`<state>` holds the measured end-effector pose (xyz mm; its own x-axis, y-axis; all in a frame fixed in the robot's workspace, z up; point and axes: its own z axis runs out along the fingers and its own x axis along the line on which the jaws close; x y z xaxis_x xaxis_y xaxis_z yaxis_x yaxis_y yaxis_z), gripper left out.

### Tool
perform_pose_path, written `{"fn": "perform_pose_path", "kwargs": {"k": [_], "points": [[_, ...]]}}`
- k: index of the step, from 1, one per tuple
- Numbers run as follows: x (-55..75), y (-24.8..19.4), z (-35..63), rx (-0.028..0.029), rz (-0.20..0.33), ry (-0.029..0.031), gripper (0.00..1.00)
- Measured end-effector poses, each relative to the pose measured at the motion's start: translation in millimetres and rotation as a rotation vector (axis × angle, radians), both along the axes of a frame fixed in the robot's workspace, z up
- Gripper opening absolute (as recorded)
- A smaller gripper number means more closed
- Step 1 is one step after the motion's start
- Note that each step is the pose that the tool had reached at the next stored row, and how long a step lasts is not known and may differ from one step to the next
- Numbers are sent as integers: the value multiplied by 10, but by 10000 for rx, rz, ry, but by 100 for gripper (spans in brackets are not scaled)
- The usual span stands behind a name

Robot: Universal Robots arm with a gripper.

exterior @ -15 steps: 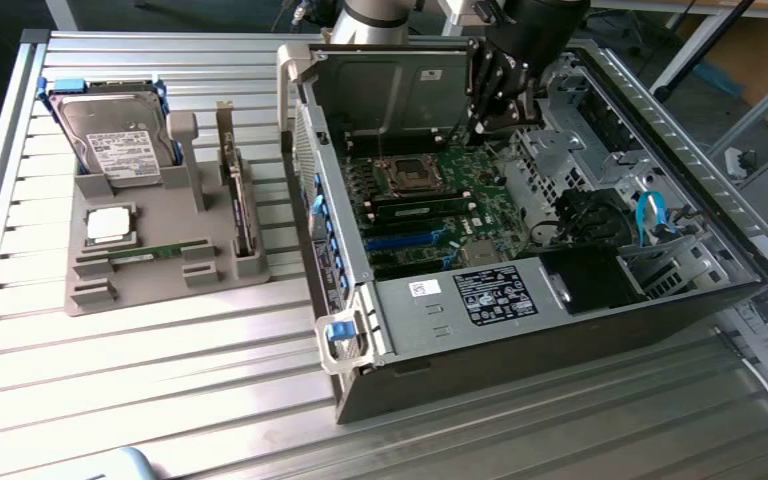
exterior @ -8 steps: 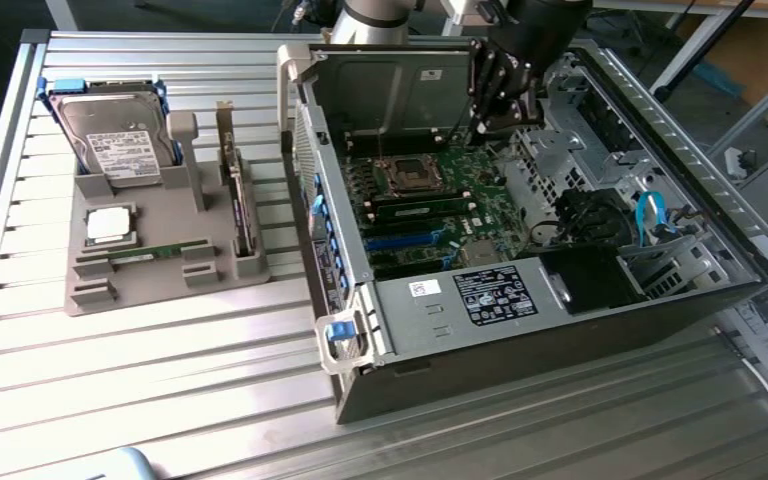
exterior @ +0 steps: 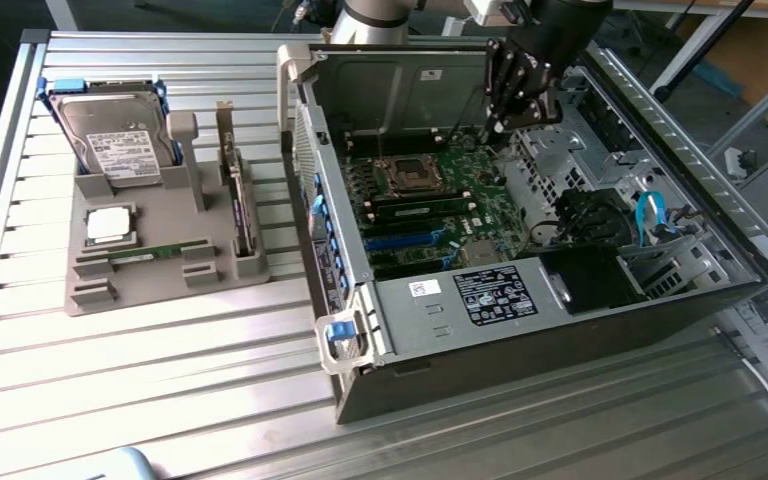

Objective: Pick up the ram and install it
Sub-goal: 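Press down the ram until it locks into place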

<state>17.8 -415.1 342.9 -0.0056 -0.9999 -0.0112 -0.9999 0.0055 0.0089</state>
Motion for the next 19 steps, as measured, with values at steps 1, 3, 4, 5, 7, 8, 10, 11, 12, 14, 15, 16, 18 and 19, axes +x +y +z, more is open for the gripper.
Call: {"fn": "perform_pose_path", "kwargs": {"k": [1,3,4,5,7,8,10,11,12,14,15,16,18,19], "points": [[24,0,0,0,1,0,11],[73,1,0,0,1,0,11],[95,1,0,0,1,0,11],[121,1,0,0,0,0,11],[152,2,0,0,1,0,11],[158,2,0,-1,1,1,11],[165,2,0,0,1,0,11],[165,2,0,0,-1,0,11],[165,2,0,0,-1,0,11],[166,2,0,0,1,0,11],[166,1,0,0,0,0,11],[166,1,-2,-1,0,0,11],[166,2,-12,2,0,0,11],[166,1,-18,0,1,0,11]]}}
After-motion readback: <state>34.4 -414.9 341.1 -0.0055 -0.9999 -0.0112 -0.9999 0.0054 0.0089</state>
